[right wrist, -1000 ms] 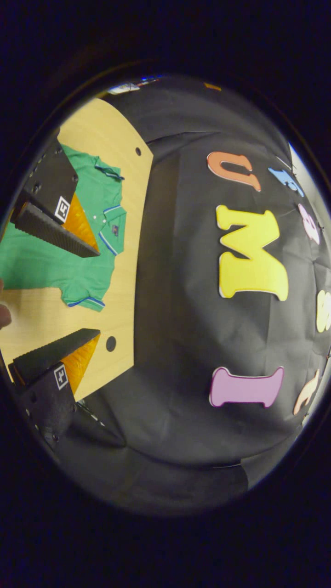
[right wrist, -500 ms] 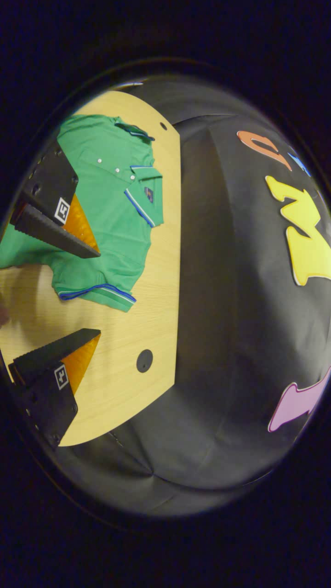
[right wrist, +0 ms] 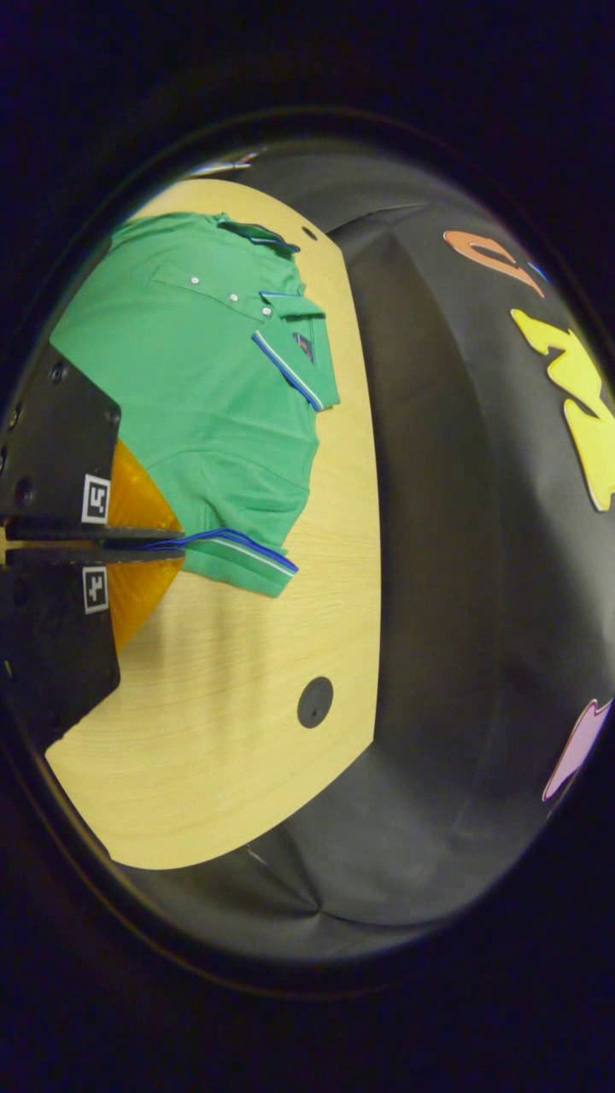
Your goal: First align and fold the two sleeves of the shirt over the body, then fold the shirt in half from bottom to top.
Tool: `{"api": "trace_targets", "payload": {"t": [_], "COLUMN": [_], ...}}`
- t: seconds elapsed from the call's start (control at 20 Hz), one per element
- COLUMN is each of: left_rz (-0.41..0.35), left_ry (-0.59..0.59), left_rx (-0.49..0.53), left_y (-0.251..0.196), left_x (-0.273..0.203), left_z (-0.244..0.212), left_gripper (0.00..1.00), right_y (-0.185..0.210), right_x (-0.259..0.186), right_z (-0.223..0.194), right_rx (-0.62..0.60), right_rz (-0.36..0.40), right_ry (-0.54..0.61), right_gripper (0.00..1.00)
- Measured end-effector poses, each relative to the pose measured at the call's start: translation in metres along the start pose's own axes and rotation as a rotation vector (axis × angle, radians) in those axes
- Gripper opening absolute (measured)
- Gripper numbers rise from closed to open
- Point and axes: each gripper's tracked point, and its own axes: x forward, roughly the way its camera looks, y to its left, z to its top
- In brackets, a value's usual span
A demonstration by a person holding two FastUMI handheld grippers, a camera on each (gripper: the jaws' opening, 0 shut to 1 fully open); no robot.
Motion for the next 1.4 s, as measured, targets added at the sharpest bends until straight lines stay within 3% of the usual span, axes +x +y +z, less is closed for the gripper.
{"api": "trace_targets", "payload": {"t": [0.3,0.6,0.7,0.95,1.1,1.3,1.4], "left_rz": [0.015,0.056,0.08,0.117,0.107,0.068,0.034], "left_ry": [0.01,0.039,0.046,0.062,0.079,0.094,0.109], "left_rx": [-0.028,-0.057,-0.046,-0.042,-0.047,-0.057,-0.061], "left_y": [0.005,0.037,0.06,0.096,0.102,0.099,0.095], "left_x": [-0.01,-0.024,-0.032,-0.047,-0.045,-0.035,-0.026], "left_z": [-0.003,-0.015,-0.017,-0.023,-0.03,-0.042,-0.05], "left_gripper": [1.0,1.0,1.0,1.0,1.0,1.0,1.0], "right_y": [0.013,0.083,0.126,0.175,0.198,0.195,0.179], "right_x": [-0.027,-0.053,-0.05,-0.035,-0.047,-0.089,-0.124], "right_z": [0.031,0.061,0.057,0.049,0.049,0.065,0.075], "right_rx": [0.056,0.052,0.027,-0.007,0.003,0.009,-0.014], "right_rz": [0.036,0.107,0.134,0.136,0.179,0.168,0.134], "right_ry": [-0.063,-0.123,-0.107,-0.081,-0.086,-0.192,-0.251], "right_gripper": [0.0,0.0,0.0,0.0,0.04,0.98,0.96]}}
